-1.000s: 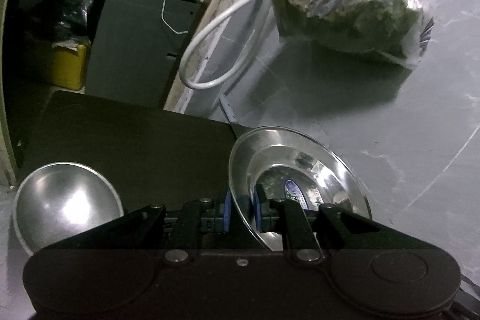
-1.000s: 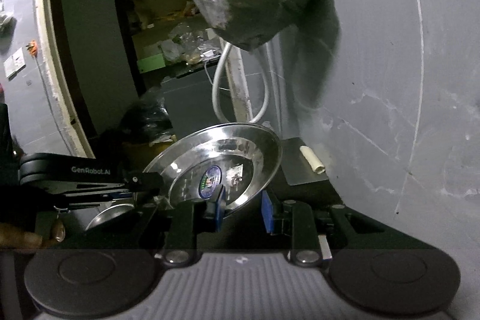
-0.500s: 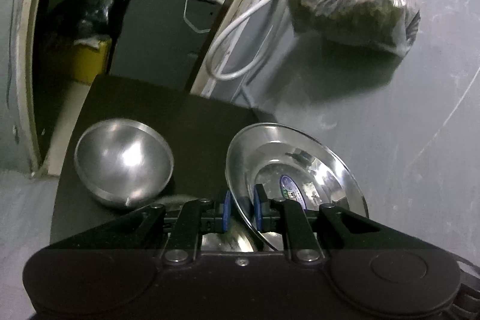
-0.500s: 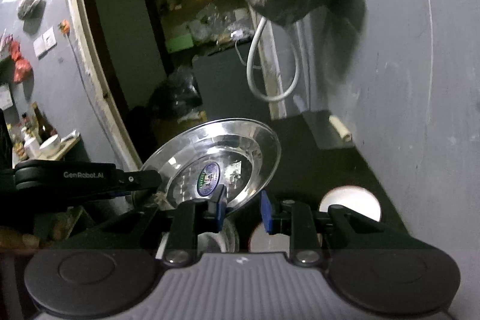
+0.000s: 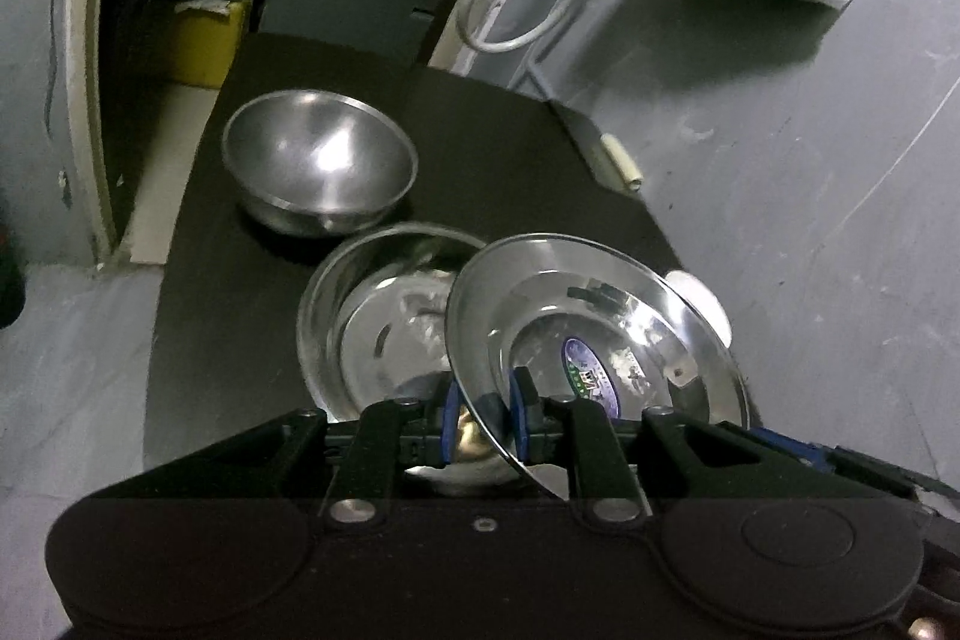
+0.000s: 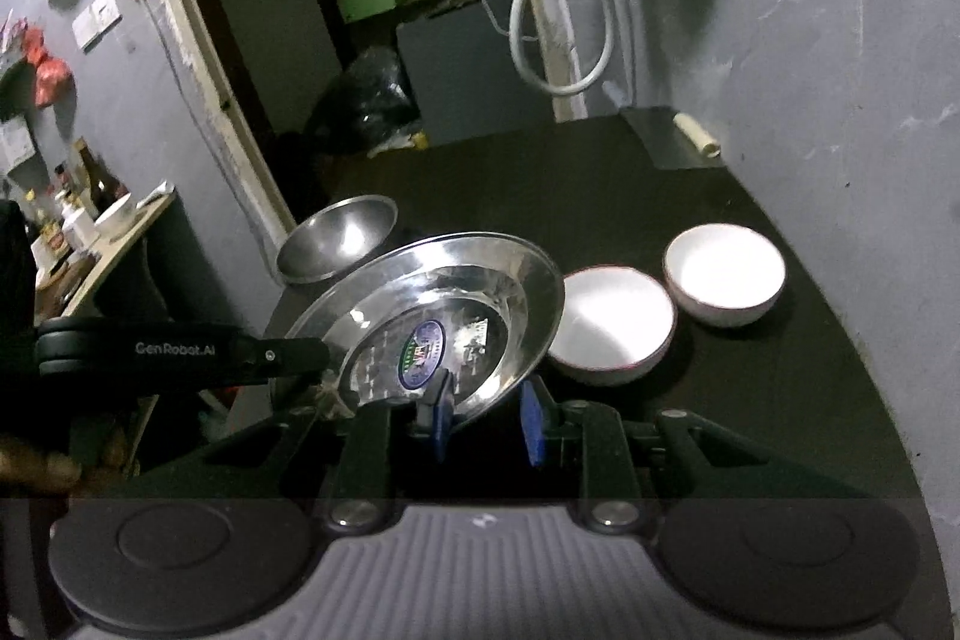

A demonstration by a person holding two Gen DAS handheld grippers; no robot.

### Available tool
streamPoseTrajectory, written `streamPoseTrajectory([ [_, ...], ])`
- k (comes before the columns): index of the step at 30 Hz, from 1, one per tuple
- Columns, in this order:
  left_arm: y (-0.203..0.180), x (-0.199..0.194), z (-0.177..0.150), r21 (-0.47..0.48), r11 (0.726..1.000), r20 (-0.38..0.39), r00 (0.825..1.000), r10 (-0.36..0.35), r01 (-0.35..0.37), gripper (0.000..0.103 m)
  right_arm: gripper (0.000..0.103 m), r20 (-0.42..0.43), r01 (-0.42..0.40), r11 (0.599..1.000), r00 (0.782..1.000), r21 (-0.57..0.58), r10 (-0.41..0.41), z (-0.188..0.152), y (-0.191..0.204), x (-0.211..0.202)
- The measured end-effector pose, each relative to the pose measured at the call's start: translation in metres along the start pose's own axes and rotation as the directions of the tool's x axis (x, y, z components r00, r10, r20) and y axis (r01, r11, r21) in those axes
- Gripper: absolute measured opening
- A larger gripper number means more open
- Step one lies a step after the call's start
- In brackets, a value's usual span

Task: Organize plates and bowls

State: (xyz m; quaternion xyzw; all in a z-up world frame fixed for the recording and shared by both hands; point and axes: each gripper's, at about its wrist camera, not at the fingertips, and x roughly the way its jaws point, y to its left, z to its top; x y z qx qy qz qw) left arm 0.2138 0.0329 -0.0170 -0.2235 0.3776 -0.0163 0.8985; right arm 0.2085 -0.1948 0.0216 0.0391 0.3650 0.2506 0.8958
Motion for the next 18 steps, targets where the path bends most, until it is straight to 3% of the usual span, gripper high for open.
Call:
streamPoseTrajectory([
  [18,0.03,-0.023,-0.012,-0.064,0.994,-0.001,0.996,0.089,-0.089,0.02,0.027,-0.086,-0.097,0.994,0.992,-0.057,0.092,0.0,0.026,0.02],
])
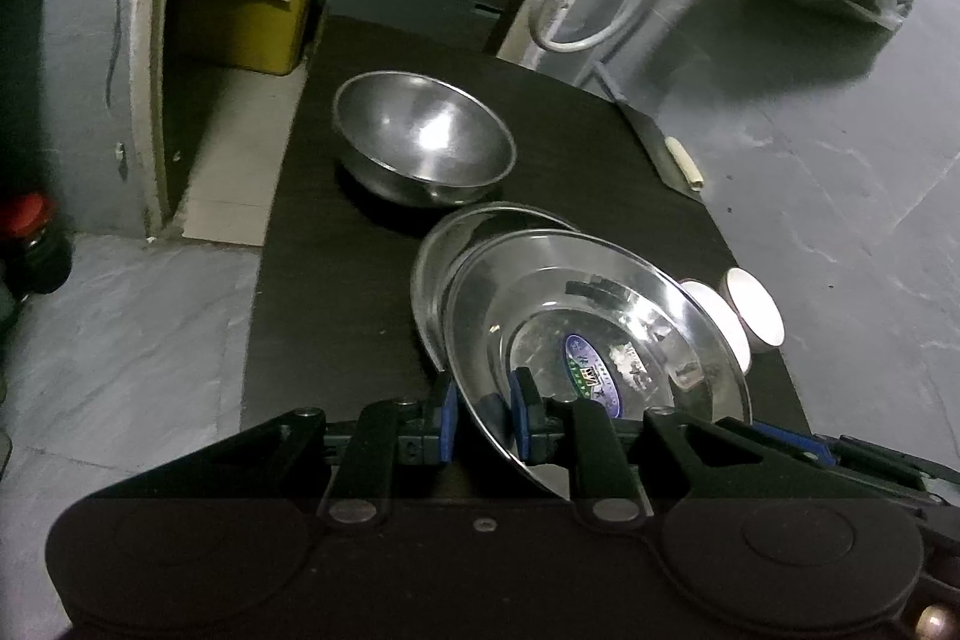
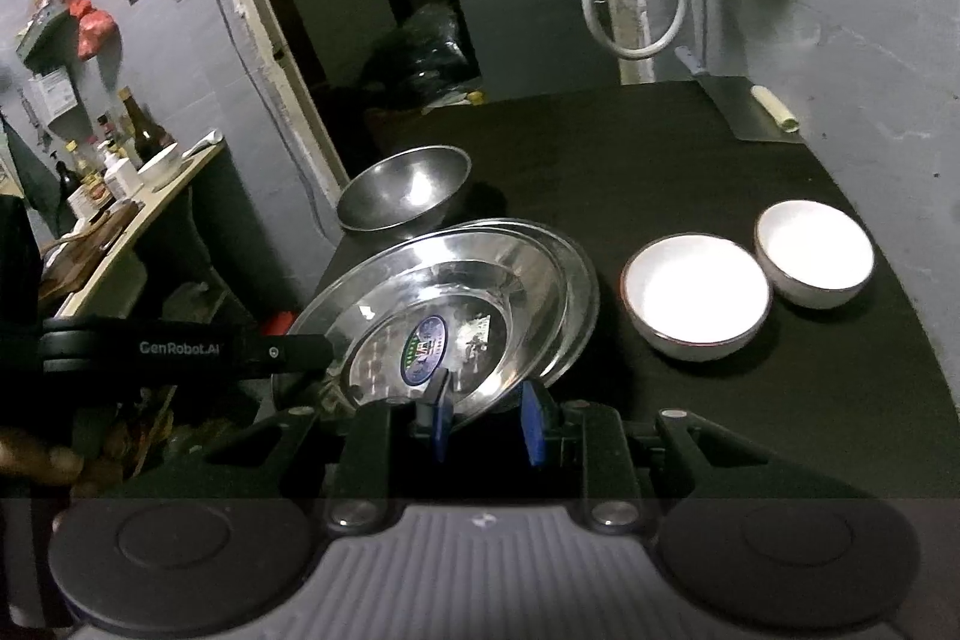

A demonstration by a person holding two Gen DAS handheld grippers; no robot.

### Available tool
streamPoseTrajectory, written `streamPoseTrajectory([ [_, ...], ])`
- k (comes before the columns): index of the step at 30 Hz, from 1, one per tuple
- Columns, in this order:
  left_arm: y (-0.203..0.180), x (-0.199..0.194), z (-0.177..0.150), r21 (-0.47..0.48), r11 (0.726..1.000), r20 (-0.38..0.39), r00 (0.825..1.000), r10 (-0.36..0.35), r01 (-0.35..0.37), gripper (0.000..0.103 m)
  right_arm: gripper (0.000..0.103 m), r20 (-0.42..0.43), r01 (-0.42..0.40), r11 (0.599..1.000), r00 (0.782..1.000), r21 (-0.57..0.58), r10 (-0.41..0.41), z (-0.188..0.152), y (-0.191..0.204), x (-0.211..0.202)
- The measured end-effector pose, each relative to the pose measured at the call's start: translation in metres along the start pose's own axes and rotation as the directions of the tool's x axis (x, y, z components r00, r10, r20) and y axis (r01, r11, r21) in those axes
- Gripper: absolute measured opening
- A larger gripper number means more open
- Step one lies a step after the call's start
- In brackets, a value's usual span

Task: Organize plates and bowls

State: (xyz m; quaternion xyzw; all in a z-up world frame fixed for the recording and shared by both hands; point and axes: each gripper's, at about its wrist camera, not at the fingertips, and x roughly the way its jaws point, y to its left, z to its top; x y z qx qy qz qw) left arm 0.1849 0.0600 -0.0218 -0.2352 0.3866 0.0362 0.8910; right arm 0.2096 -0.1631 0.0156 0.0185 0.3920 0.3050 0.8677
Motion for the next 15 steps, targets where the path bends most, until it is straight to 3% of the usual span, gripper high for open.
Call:
streamPoseTrajectory([
  [6,0.005,0.001,-0.002,-0.023,1.0,-0.003,1.0,0.02,-0.021,0.02,0.027,-0.03,-0.018,1.0,0.999,-0.014,0.017,0.003,0.004,0.007],
  [15,-0.004,0.021,0.014,0.014,0.999,0.012,0.999,0.038,-0.038,0.02,0.028,-0.023,0.006,0.999,1.0,0.034,-0.005,0.006,-0.004,0.017],
])
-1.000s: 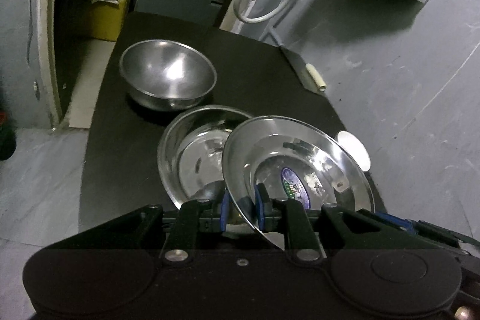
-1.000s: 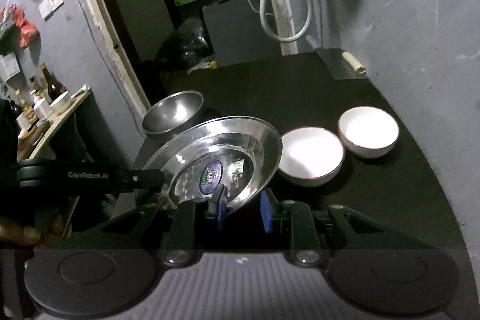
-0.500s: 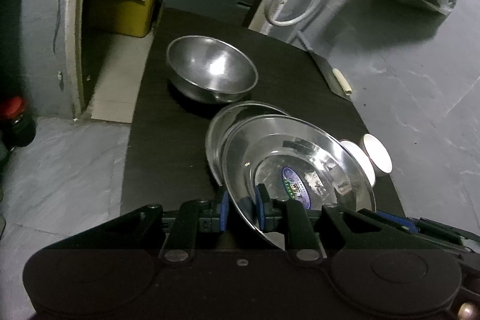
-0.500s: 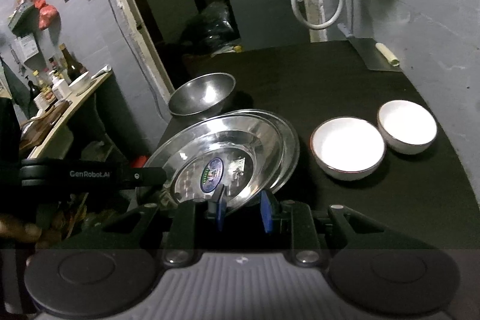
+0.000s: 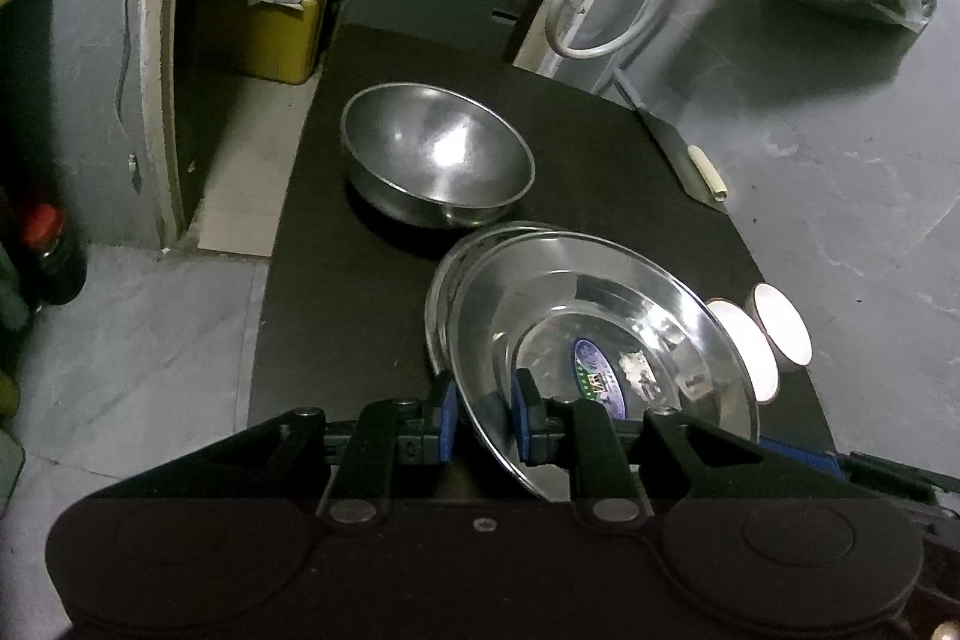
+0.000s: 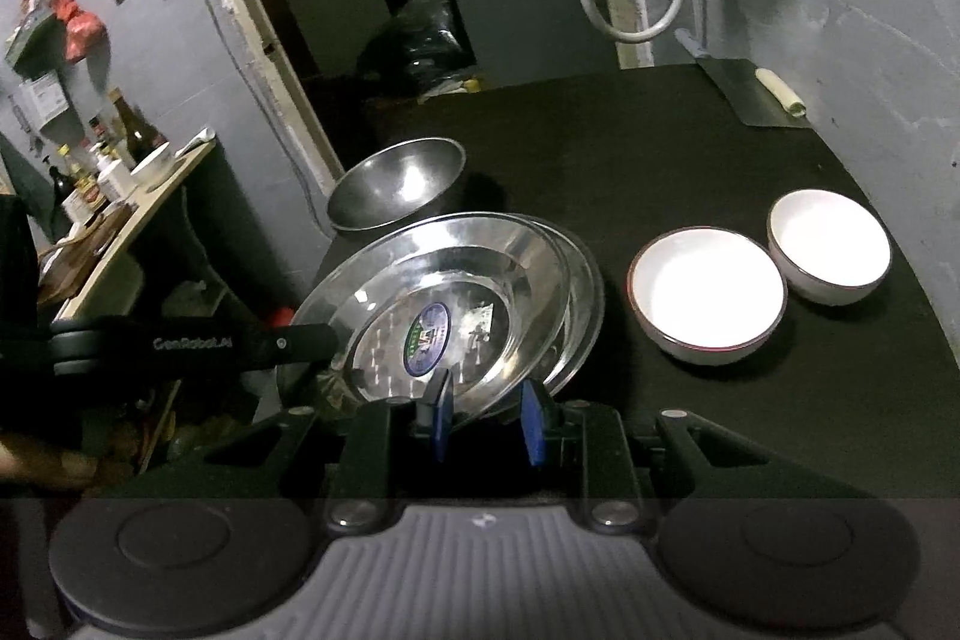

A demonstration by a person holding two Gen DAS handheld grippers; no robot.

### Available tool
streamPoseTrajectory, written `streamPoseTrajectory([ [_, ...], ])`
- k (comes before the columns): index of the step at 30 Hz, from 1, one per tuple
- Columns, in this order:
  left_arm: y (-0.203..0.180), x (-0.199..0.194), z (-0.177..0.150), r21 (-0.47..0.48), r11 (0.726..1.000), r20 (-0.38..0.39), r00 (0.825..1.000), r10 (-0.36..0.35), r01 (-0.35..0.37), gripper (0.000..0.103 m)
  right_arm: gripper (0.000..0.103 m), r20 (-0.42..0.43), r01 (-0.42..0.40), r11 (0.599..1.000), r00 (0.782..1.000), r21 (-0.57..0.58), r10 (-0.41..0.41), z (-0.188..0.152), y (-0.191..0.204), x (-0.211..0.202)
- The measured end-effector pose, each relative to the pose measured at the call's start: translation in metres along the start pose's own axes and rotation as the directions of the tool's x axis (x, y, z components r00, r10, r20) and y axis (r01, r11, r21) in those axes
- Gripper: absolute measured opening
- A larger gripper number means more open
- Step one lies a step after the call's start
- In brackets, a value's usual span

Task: Organize plates and bowls

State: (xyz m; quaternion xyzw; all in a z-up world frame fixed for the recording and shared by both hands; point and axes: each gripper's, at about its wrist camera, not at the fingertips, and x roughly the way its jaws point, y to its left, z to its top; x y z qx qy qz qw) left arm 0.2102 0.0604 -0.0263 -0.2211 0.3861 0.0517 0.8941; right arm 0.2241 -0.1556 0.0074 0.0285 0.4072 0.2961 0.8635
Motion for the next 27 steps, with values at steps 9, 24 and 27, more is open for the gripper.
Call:
streamPoseTrajectory([
  [9,0.0,0.022,0.019,0.026,0.999,0.009,0.999,0.031,-0.031,0.021,0.027,0.011,0.01,0.999,1.0,0.03,-0.011,0.019,-0.005,0.023],
  [24,-0.011,0.036,0.02,0.081,0.995,-0.004,0.998,0.059,-0.059,0.022,0.028,-0.007,0.052,0.997,0.999,0.054,-0.052,0.02,-0.006,0.032],
  [27,-0.015,0.038,0.02,0.105,0.992,-0.009,0.998,0.07,-0.069,0.023,0.028,-0.013,0.061,0.996,0.998,0.066,-0.06,0.021,-0.007,0.033],
])
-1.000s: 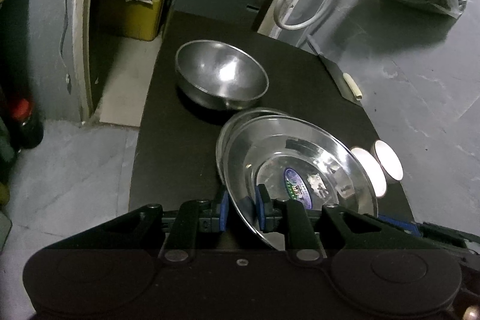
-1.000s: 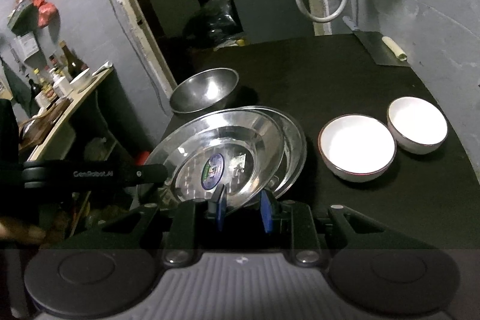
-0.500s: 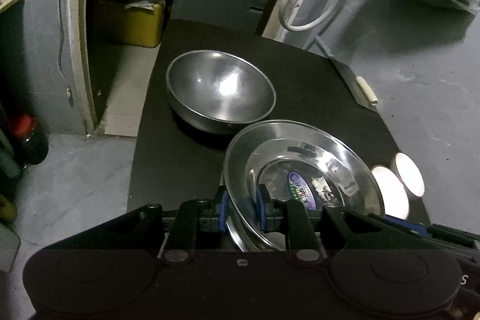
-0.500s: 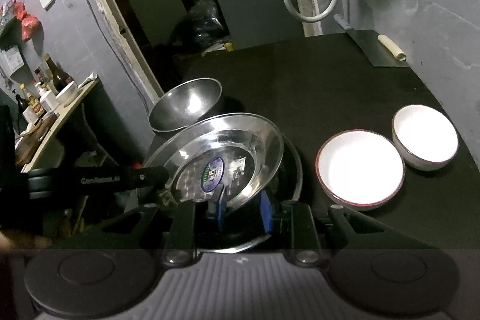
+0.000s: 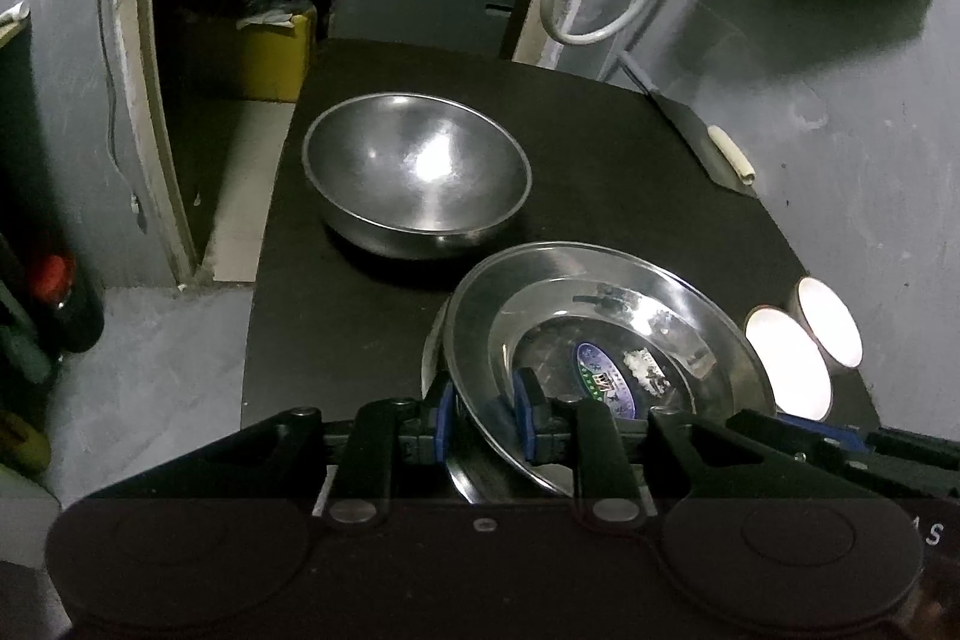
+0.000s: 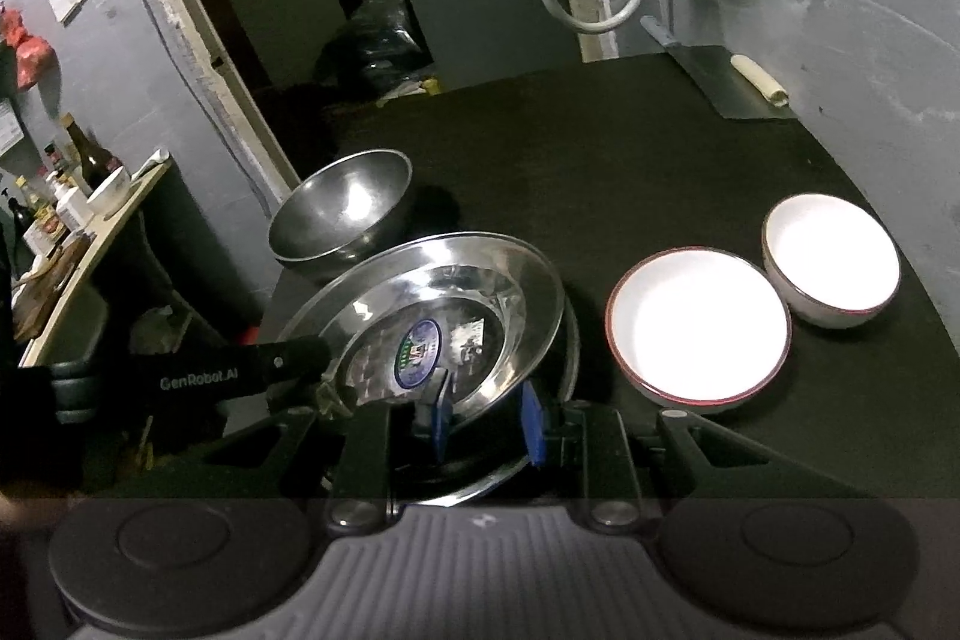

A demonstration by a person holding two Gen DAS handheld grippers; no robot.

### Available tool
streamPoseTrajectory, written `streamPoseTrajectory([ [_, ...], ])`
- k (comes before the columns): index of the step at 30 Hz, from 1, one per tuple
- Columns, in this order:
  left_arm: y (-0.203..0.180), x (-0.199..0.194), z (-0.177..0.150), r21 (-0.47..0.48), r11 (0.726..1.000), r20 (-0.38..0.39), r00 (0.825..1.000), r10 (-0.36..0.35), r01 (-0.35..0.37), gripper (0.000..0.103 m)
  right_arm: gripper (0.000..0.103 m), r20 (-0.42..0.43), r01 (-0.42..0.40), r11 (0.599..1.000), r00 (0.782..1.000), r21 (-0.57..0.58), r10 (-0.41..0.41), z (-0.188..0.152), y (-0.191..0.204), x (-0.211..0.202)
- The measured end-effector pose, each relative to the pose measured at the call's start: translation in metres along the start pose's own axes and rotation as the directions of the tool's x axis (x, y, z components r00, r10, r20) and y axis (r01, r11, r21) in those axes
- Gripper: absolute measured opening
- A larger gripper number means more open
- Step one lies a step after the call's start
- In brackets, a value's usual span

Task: Organize plates and bowls

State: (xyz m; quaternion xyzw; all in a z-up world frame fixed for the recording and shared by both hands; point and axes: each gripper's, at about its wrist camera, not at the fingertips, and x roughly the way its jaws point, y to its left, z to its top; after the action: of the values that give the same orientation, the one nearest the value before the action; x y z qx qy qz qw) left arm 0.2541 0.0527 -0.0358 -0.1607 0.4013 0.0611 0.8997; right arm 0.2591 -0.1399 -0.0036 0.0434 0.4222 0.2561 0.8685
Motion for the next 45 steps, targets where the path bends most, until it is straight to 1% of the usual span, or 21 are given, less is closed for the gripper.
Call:
streamPoseTrajectory([
  [4,-0.004,0.0,-0.001,0.027,1.0,-0.001,1.0,0.011,-0.011,0.024,0.028,-0.005,0.002,1.0,1.0,0.014,-0.002,-0.001,0.0,0.002],
  [10,-0.006,0.002,0.0,0.047,0.999,-0.003,1.0,0.015,-0.015,0.025,0.028,0.013,0.004,1.0,1.0,0.026,-0.005,-0.004,-0.002,0.003],
  [15,-0.011,0.003,0.0,0.082,0.996,-0.014,1.0,0.025,-0.024,0.026,0.029,0.015,0.013,0.999,1.0,0.036,-0.013,-0.008,-0.003,0.003],
  [19,-0.014,0.003,-0.001,0.09,0.995,-0.018,0.999,0.032,-0.03,0.027,0.032,0.01,0.02,0.999,1.0,0.035,-0.021,-0.008,-0.003,0.004],
  [20,-0.014,0.003,-0.001,0.091,0.995,-0.018,0.999,0.032,-0.03,0.027,0.035,0.003,0.021,0.999,1.0,0.033,-0.021,-0.008,-0.003,0.006],
  [23,-0.013,0.002,-0.002,0.086,0.996,-0.013,0.999,0.032,-0.031,0.028,0.038,-0.004,0.019,0.999,1.0,0.029,-0.019,-0.008,-0.002,0.008],
  [24,-0.013,0.001,-0.003,0.084,0.996,-0.008,0.999,0.039,-0.038,0.03,0.038,-0.003,0.017,1.0,1.0,0.024,-0.017,-0.007,-0.001,0.009],
  [25,-0.013,0.0,-0.002,0.086,0.995,-0.001,0.999,0.051,-0.051,0.038,0.039,-0.001,0.016,1.0,1.0,0.017,-0.016,-0.006,-0.001,0.009],
  [26,-0.014,0.0,-0.001,0.086,0.994,0.006,0.998,0.066,-0.066,0.043,0.042,-0.002,0.019,1.0,1.0,0.014,-0.019,-0.006,0.0,0.01],
  [30,-0.01,-0.003,0.001,0.069,0.993,0.014,0.996,0.09,-0.091,0.046,0.044,0.005,0.016,1.0,1.0,0.016,-0.016,-0.006,-0.001,0.011],
  [31,-0.008,-0.003,0.001,0.064,0.993,0.015,0.995,0.095,-0.095,0.05,0.045,0.003,0.016,1.0,1.0,0.016,-0.016,-0.007,-0.002,0.012],
  [32,-0.007,-0.004,0.001,0.058,0.993,0.017,0.995,0.097,-0.098,0.056,0.052,0.005,0.017,1.0,1.0,0.015,-0.017,-0.007,-0.002,0.011],
  [33,-0.006,-0.006,0.001,0.051,0.994,0.021,0.995,0.099,-0.1,0.059,0.057,0.012,0.018,1.0,1.0,0.012,-0.018,-0.008,-0.001,0.01],
  [34,-0.004,-0.008,0.001,0.043,0.994,0.026,0.995,0.101,-0.102,0.065,0.064,0.02,0.02,1.0,1.0,0.008,-0.021,-0.008,-0.001,0.009],
  [35,-0.003,-0.01,0.001,0.036,0.994,0.032,0.994,0.102,-0.103,0.07,0.068,0.028,0.025,1.0,0.999,-0.001,-0.025,-0.008,0.001,0.007],
  [39,0.003,-0.019,-0.003,-0.002,0.995,0.05,0.994,0.099,-0.099,0.083,0.075,0.042,0.019,0.999,0.999,-0.032,-0.017,-0.009,0.005,0.003],
  [41,0.007,-0.024,-0.004,-0.026,0.995,0.059,0.993,0.1,-0.098,0.094,0.081,0.045,0.008,0.999,0.999,-0.038,-0.007,-0.01,0.005,0.003],
  [43,0.012,-0.029,-0.006,-0.054,0.994,0.067,0.992,0.103,-0.1,0.099,0.085,0.05,0.006,0.999,0.999,-0.042,-0.004,-0.01,0.006,0.002],
  [45,0.017,-0.033,-0.006,-0.071,0.992,0.068,0.991,0.112,-0.107,0.099,0.086,0.053,0.005,0.999,0.999,-0.039,-0.003,-0.01,0.006,0.002],
])
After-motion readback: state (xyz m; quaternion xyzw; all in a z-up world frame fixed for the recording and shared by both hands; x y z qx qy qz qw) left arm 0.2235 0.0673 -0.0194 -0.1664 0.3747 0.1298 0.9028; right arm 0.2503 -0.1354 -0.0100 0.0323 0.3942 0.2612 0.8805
